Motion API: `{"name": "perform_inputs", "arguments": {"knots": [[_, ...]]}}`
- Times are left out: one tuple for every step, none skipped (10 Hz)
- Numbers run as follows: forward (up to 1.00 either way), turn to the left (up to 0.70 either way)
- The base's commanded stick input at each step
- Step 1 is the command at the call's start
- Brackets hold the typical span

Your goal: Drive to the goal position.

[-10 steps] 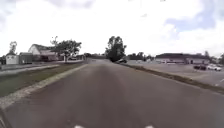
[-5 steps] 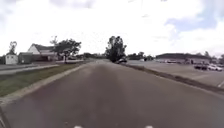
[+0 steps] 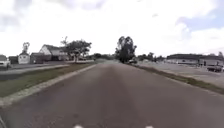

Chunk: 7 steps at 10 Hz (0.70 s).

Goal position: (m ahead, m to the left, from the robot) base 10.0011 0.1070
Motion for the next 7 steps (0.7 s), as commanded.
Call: {"name": "perform_inputs", "arguments": {"knots": [[0.7,0.0],[0.7,0.0],[0.7,0.0],[0.7,0.11],[0.7,0.26],[0.7,0.0],[0.7,0.0]]}}
